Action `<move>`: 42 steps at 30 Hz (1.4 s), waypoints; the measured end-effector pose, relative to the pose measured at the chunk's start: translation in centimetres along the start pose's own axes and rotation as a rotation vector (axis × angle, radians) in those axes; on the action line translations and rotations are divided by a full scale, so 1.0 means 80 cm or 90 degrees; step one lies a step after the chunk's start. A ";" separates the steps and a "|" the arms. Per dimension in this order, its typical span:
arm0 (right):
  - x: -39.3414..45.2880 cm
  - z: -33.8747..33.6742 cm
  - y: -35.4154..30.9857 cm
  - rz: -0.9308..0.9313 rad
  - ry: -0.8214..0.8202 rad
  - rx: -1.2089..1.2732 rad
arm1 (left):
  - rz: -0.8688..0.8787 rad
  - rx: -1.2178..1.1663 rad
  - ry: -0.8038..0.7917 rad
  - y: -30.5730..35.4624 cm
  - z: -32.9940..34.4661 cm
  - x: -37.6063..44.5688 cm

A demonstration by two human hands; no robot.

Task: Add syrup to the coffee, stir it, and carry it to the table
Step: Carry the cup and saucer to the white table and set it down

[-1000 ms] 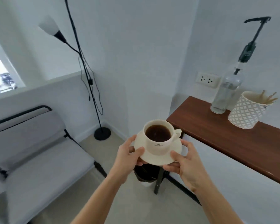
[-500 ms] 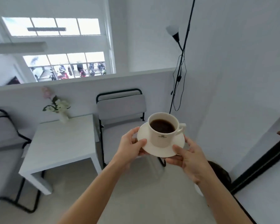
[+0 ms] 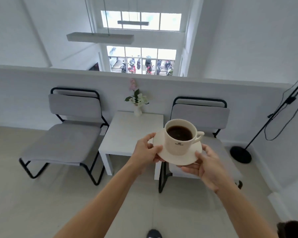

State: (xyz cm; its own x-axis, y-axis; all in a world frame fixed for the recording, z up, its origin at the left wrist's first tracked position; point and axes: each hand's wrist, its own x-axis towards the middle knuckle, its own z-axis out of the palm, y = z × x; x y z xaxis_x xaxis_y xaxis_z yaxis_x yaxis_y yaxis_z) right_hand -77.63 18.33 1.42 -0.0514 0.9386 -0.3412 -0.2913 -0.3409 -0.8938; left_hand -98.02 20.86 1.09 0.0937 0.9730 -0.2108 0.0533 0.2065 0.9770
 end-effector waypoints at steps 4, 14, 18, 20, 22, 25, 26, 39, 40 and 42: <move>0.077 0.060 0.010 0.031 -0.045 -0.046 | -0.014 -0.020 0.052 -0.012 -0.072 0.048; 0.281 0.161 0.021 0.071 -0.122 -0.146 | -0.042 -0.007 0.132 -0.031 -0.211 0.195; 0.348 0.197 0.033 0.097 -0.115 -0.162 | -0.064 0.001 0.137 -0.044 -0.256 0.252; 0.377 0.211 0.043 0.107 -0.100 -0.161 | -0.073 0.009 0.134 -0.053 -0.276 0.282; 0.413 0.225 0.056 0.114 -0.075 -0.165 | -0.084 0.020 0.122 -0.069 -0.299 0.320; 0.459 0.245 0.078 0.123 -0.022 -0.178 | -0.090 0.023 0.085 -0.096 -0.330 0.375; 0.474 0.251 0.085 0.125 -0.004 -0.174 | -0.091 0.030 0.068 -0.104 -0.341 0.395; 0.664 0.252 0.209 0.182 0.155 -0.169 | -0.145 0.124 -0.057 -0.231 -0.391 0.608; 0.679 0.247 0.222 0.189 0.154 -0.170 | -0.149 0.131 -0.058 -0.248 -0.391 0.621; 0.707 0.236 0.250 0.210 0.157 -0.168 | -0.158 0.160 -0.060 -0.282 -0.392 0.644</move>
State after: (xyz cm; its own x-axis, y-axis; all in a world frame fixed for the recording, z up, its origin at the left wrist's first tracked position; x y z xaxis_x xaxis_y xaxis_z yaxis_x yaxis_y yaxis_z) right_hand -104.42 65.60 -30.23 0.1365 0.7484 -0.6491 -0.0437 -0.6500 -0.7586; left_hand -125.53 69.58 -30.77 0.1375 0.8800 -0.4546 0.3279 0.3927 0.8592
